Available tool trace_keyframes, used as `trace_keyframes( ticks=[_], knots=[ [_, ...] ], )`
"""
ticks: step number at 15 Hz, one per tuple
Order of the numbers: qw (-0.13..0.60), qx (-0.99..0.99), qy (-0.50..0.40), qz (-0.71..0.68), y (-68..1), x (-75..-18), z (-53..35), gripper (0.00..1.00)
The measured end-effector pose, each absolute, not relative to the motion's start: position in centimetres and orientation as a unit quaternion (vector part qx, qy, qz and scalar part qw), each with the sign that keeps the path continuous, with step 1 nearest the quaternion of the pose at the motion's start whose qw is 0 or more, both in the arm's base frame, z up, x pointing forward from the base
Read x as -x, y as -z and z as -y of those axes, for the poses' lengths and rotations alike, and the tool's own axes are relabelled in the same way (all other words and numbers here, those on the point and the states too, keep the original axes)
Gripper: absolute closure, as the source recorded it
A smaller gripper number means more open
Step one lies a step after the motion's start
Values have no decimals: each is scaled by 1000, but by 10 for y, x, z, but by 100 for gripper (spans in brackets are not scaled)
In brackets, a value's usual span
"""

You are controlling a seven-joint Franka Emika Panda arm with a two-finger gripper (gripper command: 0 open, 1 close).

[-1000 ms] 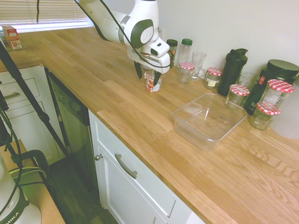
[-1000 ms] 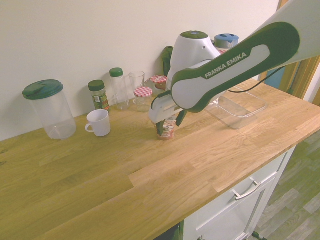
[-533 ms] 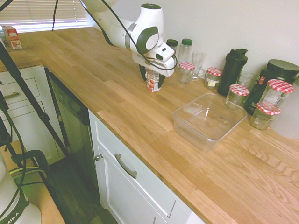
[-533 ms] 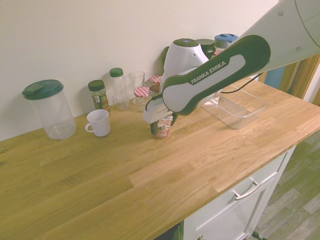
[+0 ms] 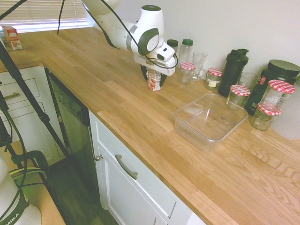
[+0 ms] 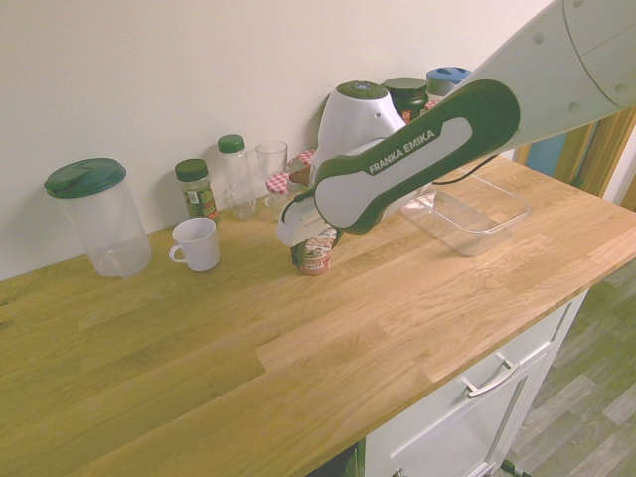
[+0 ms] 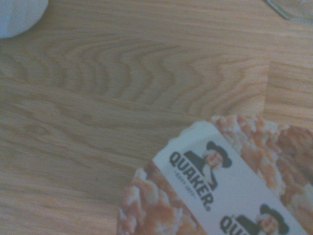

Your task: Put the cereal into the container

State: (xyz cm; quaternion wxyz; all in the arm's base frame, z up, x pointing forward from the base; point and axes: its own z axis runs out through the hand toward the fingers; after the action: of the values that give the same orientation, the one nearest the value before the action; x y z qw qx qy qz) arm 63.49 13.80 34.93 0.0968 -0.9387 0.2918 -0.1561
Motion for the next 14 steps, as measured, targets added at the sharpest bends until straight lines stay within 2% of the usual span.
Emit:
trace_keyframes(
  ticks=[14],
  knots=[
    [108, 939, 174, -275, -344, -638, -142, 100]
  ],
)
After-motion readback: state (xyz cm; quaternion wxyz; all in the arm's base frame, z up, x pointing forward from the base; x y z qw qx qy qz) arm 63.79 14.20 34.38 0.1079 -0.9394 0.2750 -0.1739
